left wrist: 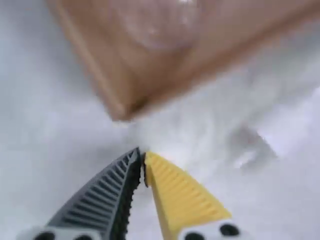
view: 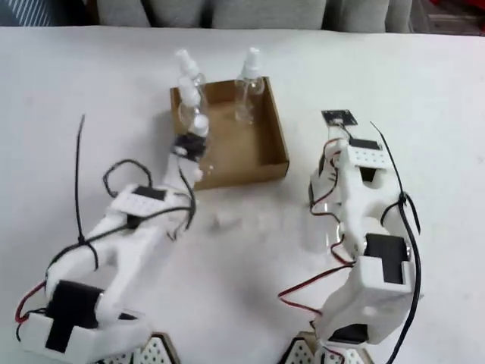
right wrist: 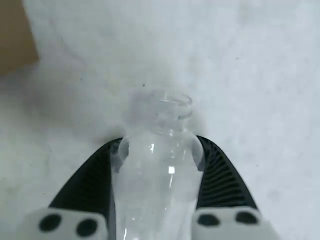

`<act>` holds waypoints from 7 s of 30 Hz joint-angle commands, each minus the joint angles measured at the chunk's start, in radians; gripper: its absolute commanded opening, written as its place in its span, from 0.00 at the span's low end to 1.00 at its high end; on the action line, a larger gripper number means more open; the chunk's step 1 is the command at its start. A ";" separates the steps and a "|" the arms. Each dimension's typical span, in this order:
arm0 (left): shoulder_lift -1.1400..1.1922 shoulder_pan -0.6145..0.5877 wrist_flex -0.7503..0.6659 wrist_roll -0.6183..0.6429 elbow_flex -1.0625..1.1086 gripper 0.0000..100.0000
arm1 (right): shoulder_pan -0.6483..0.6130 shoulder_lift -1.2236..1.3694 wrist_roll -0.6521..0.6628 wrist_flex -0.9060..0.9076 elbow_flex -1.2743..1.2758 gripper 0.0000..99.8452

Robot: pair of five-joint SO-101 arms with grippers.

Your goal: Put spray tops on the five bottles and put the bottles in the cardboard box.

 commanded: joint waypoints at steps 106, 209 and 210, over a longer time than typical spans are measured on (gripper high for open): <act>0.058 0.476 0.160 -0.463 -0.176 0.03 | 0.015 -0.010 0.069 -0.024 0.012 0.02; -0.840 -0.120 0.032 0.089 0.245 0.02 | -0.236 -0.958 -0.121 -1.652 0.956 0.01; -0.840 -0.120 0.032 0.089 0.242 0.02 | -0.237 -1.007 -0.121 -1.603 0.956 0.01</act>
